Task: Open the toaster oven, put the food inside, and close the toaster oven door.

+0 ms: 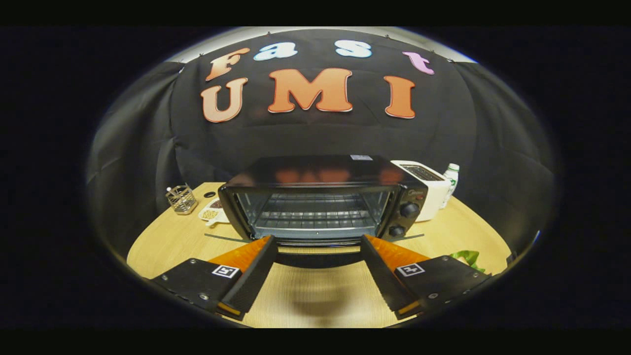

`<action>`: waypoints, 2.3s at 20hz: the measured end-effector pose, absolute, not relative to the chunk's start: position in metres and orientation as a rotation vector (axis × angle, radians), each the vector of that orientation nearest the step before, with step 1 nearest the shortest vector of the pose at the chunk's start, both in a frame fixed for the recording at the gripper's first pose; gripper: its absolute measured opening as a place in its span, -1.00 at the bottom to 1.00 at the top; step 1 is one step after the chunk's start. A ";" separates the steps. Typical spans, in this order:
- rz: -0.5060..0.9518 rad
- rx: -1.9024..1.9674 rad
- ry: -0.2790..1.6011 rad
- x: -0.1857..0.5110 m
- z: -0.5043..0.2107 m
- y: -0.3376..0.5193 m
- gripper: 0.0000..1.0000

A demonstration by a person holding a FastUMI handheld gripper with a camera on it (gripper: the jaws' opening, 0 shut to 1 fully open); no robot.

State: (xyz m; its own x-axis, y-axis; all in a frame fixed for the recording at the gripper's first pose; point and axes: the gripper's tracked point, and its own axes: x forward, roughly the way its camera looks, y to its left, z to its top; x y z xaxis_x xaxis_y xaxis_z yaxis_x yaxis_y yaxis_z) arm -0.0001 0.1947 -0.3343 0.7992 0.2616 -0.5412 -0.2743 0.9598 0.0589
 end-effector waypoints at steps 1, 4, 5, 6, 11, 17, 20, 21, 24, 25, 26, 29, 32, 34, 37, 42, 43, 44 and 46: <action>0.288 -0.027 0.588 -0.007 -0.340 0.193 1.00; 0.288 -0.030 0.621 -0.025 -0.355 0.187 0.99; 0.289 -0.031 0.633 -0.031 -0.360 0.185 0.98; 0.290 -0.034 0.640 -0.035 -0.364 0.184 0.99; 0.292 -0.047 0.684 -0.053 -0.394 0.177 0.98; 0.274 -0.011 0.767 -0.065 -0.428 0.170 0.98; 0.277 -0.020 0.779 -0.066 -0.435 0.170 0.98; 0.280 -0.029 0.771 -0.067 -0.436 0.170 0.99; 0.291 -0.061 0.772 -0.069 -0.437 0.171 0.98; 0.288 -0.056 0.778 -0.070 -0.436 0.169 0.99; 0.280 -0.036 0.779 -0.070 -0.432 0.166 0.99; 0.267 0.045 0.751 -0.064 -0.407 0.160 0.99; 0.261 0.046 0.700 -0.052 -0.377 0.146 0.99; 0.257 0.047 0.663 -0.043 -0.356 0.136 0.99; 0.258 0.049 0.630 -0.031 -0.332 0.118 0.98; 0.265 0.033 0.634 -0.012 -0.305 0.065 0.98; 0.275 0.020 0.642 -0.009 -0.304 0.051 0.98; 0.270 -0.005 0.655 -0.003 -0.305 0.035 0.98; 0.250 -0.047 0.705 0.006 -0.313 -0.003 0.98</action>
State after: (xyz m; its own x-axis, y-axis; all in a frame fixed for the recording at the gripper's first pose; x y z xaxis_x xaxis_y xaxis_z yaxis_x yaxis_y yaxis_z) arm 0.0059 -0.0029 -0.3127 0.7331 0.2114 -0.6464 -0.2431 0.9691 0.0412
